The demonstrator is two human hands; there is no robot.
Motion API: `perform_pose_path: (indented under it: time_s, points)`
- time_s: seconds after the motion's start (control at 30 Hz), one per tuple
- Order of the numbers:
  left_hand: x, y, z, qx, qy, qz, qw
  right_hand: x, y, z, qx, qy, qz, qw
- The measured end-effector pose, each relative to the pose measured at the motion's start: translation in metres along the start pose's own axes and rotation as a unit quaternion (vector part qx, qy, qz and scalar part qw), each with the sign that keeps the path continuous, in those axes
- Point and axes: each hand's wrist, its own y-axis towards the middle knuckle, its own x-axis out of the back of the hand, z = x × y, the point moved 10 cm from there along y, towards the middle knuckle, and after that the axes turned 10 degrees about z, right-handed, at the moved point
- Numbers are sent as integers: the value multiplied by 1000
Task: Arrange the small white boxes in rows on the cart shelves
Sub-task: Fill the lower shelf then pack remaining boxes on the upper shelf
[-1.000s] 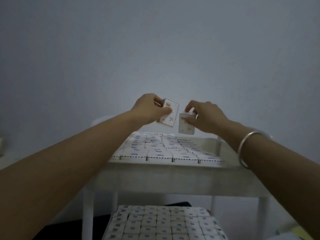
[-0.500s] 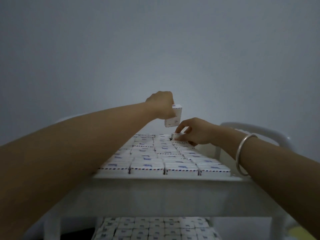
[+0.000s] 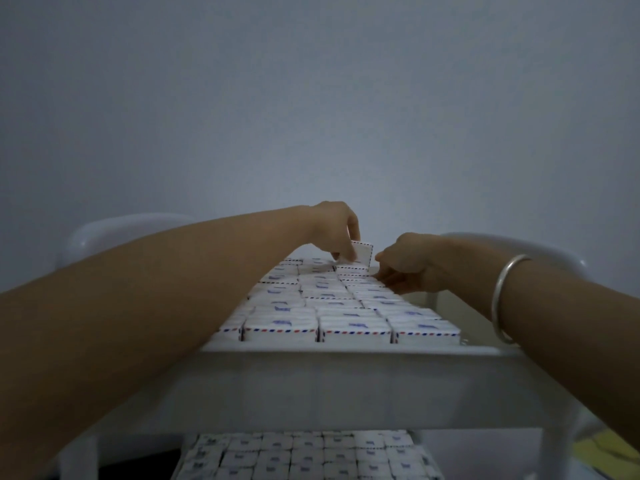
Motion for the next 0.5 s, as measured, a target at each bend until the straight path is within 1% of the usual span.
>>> perform_pose_path:
  time_s: [0.13, 0.27, 0.5]
  points:
    - [-6, -1, -2, 7, 3, 35, 999, -5, -1, 0, -12, -42, 8, 999]
    - [-11, -5, -3, 30, 67, 68, 995, -10, -2, 3, -3, -77, 16, 997]
    - [-19, -12, -6, 41, 118, 122, 985, -9, -4, 1, 4, -128, 42, 991]
